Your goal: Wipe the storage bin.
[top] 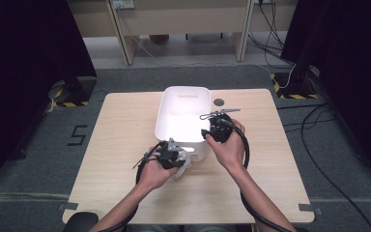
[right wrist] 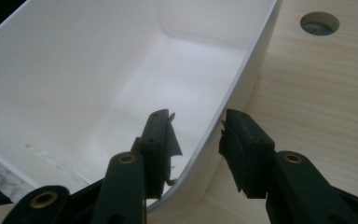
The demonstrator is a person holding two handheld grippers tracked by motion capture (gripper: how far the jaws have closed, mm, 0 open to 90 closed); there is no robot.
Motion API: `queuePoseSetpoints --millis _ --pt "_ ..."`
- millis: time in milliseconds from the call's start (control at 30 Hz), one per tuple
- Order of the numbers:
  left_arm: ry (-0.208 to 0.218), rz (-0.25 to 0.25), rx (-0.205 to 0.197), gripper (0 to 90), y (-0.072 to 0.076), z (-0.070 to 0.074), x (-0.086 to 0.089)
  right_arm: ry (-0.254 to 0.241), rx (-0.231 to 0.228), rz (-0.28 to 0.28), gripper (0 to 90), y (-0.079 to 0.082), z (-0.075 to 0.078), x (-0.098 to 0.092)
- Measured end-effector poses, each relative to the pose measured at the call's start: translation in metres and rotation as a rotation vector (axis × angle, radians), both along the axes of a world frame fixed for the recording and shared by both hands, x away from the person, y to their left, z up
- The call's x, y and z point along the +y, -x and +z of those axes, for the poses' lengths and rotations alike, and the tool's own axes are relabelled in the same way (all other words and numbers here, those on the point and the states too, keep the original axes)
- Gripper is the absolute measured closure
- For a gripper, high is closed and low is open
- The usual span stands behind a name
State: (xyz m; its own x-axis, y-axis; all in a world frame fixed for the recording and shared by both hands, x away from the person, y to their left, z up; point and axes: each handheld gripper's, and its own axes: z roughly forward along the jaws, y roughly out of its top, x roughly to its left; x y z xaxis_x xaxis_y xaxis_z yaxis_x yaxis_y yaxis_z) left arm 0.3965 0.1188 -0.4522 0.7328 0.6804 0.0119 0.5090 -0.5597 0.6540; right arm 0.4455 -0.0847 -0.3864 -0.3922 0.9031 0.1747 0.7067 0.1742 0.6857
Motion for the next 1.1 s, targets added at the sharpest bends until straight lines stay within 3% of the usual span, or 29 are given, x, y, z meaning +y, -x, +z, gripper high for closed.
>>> queuePoseSetpoints --millis 233,567,800,1100 --pt "0.006 -0.001 -0.007 76.4 0.0 0.004 -0.001 0.008 0.003 -0.005 66.1 0.002 0.002 0.001" --pt "0.034 0.01 -0.03 76.4 0.002 0.012 0.0 -0.003 -0.008 -0.007 65.3 0.002 0.0 0.001" --pt "0.076 -0.001 -0.06 76.4 0.009 0.03 0.001 -0.001 -0.014 -0.008 64.7 0.002 0.0 0.002" --pt "0.078 0.003 -0.072 76.4 0.008 0.039 0.002 0.006 -0.02 0.0 64.1 0.002 0.0 0.002"
